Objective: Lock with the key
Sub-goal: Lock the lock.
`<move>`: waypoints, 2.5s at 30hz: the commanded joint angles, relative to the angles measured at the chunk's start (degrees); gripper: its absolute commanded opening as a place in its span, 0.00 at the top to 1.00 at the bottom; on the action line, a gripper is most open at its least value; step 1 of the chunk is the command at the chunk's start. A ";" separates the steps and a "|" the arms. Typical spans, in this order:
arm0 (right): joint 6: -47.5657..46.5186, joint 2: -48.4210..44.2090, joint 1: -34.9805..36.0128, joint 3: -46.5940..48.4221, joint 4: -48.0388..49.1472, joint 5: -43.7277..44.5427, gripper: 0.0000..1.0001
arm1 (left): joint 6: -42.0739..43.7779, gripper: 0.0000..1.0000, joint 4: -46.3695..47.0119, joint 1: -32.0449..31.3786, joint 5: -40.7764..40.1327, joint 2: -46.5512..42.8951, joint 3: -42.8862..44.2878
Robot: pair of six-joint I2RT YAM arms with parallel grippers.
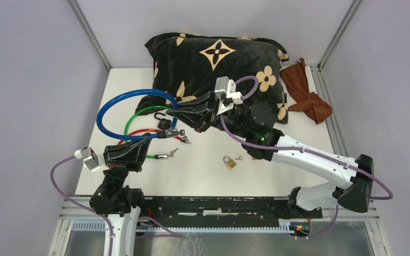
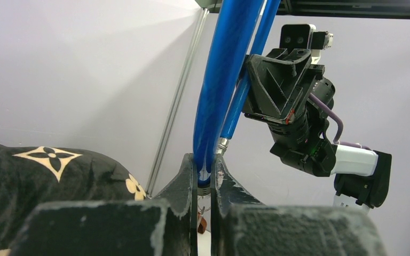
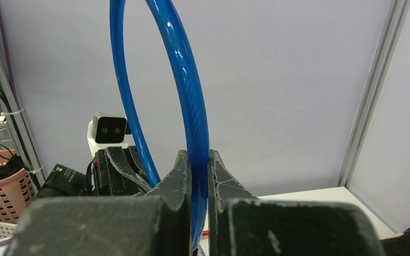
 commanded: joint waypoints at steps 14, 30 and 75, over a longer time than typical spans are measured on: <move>2.18 0.57 0.40 -0.02 3.60 0.53 1.00 | -1.97 0.98 3.32 0.53 -1.64 -0.64 0.75; 14.74 6.58 0.49 -1.67 13.89 -2.04 1.00 | -8.24 0.93 -5.12 0.30 -8.68 -0.03 0.98; 13.59 8.49 7.96 2.00 20.89 0.52 1.00 | -5.12 0.98 5.81 0.75 -11.45 -0.64 6.93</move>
